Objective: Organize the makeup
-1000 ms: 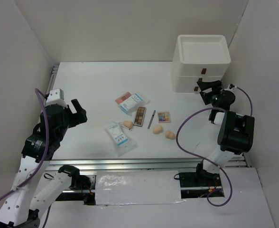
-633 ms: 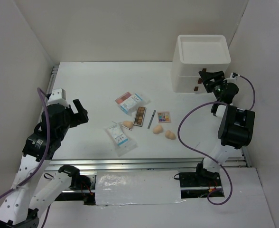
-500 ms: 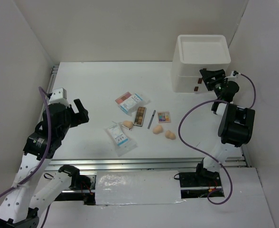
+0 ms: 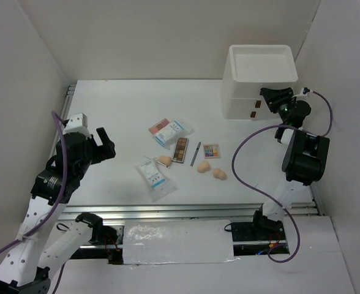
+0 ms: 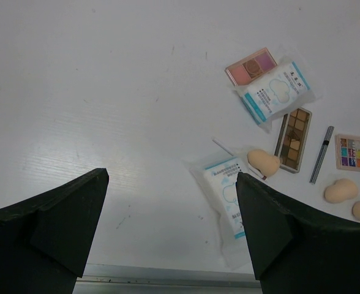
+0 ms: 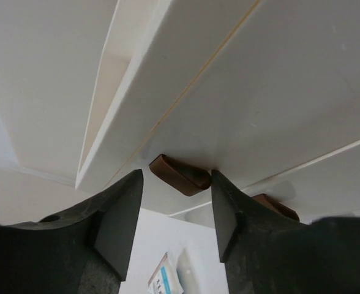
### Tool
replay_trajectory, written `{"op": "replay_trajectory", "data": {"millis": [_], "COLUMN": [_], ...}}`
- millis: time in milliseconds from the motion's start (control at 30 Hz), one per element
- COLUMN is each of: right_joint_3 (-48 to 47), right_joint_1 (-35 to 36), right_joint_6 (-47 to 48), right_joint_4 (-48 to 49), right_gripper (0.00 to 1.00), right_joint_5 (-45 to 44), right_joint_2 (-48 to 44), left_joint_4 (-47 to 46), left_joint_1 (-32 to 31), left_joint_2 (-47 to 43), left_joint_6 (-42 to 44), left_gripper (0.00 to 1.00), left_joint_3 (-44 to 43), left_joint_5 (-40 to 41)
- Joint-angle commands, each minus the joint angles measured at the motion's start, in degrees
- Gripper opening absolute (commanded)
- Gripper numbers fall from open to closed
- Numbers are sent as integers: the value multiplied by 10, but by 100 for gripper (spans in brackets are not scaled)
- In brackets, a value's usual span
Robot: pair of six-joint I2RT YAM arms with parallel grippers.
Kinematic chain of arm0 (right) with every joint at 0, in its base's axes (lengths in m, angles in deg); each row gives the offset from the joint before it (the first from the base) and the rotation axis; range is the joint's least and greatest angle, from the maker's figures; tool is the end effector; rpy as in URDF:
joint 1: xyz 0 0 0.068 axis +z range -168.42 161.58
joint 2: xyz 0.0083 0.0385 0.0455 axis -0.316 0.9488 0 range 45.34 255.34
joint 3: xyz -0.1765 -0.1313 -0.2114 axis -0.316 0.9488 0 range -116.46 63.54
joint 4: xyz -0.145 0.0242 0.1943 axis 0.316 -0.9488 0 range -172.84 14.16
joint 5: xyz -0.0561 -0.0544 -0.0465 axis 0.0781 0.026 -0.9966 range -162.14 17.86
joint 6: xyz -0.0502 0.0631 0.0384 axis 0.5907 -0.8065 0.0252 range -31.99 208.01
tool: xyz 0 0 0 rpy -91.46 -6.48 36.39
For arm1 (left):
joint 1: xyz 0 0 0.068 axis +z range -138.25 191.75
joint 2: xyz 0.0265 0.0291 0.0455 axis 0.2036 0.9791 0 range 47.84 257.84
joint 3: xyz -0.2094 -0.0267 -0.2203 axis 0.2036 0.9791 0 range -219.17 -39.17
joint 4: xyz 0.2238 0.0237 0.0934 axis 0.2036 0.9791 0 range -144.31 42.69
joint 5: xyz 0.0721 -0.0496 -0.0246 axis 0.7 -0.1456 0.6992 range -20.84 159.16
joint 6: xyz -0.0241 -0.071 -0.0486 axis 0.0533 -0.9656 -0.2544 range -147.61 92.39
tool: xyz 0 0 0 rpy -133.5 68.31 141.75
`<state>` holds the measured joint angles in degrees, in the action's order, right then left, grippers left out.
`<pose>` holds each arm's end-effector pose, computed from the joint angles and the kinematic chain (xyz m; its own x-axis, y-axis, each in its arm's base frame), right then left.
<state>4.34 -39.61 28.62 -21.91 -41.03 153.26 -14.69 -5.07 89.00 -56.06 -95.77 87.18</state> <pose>0.4319 -0.1234 0.2791 -0.1034 0.8304 -0.5474 -0.1597 0.5294 0.8332 0.1360 -0.0153 0.3659 -0.3471 -0.3684 -0.8625 -0.1824 0.9286 -0.3232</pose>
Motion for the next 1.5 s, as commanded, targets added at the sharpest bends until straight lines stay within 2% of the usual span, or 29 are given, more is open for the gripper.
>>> {"op": "replay_trajectory", "data": {"millis": [0, 100, 200, 233, 300, 367, 433, 967, 1200, 1367, 1433, 1467], "right_joint_3": [-26, -23, -20, -13, -2, 11, 22, 181, 260, 281, 286, 287], "right_joint_1": [-3, -3, -4, -4, -4, -4, -7, -43, -46, -53, -55, -56], "right_joint_6": [2, 5, 4, 4, 4, 7, 10, 12, 9, 8, 6, 7], "right_joint_4": [30, 36, 41, 46, 50, 52, 53, 100, 107, 90, 86, 79], "right_gripper": [55, 42, 33, 25, 20, 5, 1, 0, 0, 0, 5, 29], "right_joint_5": [4, 8, 19, 21, 17, 16, 11, 23, -8, -22, -25, -25], "right_joint_2": [11, 10, 6, 1, -7, -20, -35, -159, -238, -273, -281, -286], "left_joint_4": [-11, -11, -12, -13, -13, -14, -14, -23, -24, -24, -25, -25], "left_joint_1": [-3, -3, -3, -2, -2, -1, -1, 0, 1, 1, 2, 1], "left_joint_2": [1, 3, 4, 4, 4, 4, 4, 4, 1, -1, -2, -3], "left_joint_6": [14, 15, 16, 16, 16, 16, 17, 20, 19, 19, 19, 19], "left_gripper": [99, 100, 99, 99, 99, 99, 99, 99, 99, 100, 99, 99], "left_joint_3": [-4, -4, -4, -3, -4, -2, -1, 3, 4, 4, 5, 5], "left_joint_5": [-8, -10, -11, -12, -12, -14, -16, -30, -30, -35, -35, -35]}}
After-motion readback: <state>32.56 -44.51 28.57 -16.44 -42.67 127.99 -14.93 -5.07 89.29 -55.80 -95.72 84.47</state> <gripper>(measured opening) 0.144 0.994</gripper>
